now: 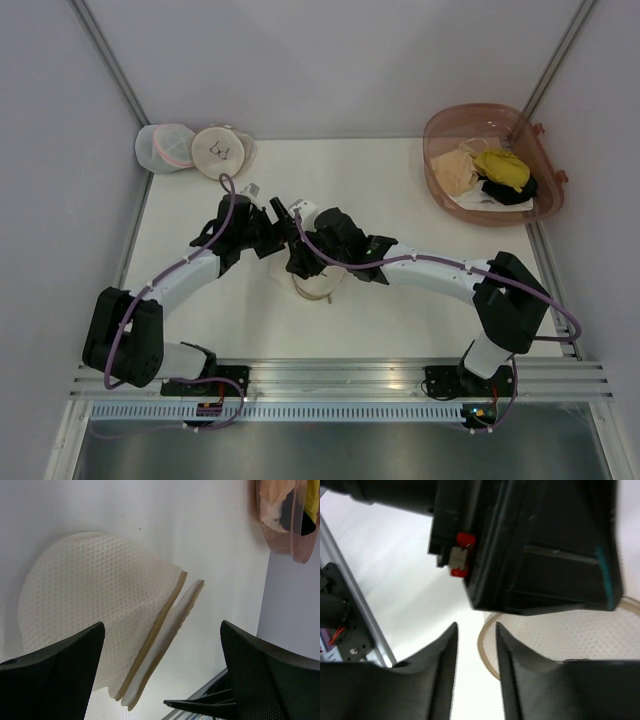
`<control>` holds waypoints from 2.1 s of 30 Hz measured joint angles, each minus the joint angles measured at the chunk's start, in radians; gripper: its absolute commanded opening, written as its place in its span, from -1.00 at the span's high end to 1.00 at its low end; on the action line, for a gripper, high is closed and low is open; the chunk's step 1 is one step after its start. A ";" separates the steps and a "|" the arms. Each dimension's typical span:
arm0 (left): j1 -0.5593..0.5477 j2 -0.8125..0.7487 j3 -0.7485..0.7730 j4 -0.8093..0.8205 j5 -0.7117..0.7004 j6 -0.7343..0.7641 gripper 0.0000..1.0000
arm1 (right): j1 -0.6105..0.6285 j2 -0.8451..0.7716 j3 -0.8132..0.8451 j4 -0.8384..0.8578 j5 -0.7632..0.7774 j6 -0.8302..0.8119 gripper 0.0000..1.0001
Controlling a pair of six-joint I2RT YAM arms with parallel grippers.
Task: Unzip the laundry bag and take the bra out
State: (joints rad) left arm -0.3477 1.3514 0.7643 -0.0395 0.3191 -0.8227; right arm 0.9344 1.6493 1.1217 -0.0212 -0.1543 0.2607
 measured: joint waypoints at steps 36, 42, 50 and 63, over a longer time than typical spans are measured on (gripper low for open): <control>-0.035 0.294 0.177 -0.179 0.219 0.394 -0.22 | -0.274 -0.547 -0.396 -0.158 0.297 0.214 -0.03; -0.040 0.346 0.198 -0.185 0.263 0.418 0.56 | -0.383 -0.551 -0.437 -0.152 0.299 0.262 0.02; -0.068 0.370 0.198 -0.188 0.350 0.423 0.95 | -0.446 -0.534 -0.435 -0.110 0.278 0.267 0.05; -0.080 0.305 0.162 -0.169 0.344 0.412 -0.76 | -0.513 -0.518 -0.439 -0.002 0.095 0.235 -0.33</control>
State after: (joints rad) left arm -0.4278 1.6566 0.9260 -0.2081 0.6628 -0.4103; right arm 0.4213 1.1309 0.6830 -0.0235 -0.0589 0.4953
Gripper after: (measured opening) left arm 0.811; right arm 0.663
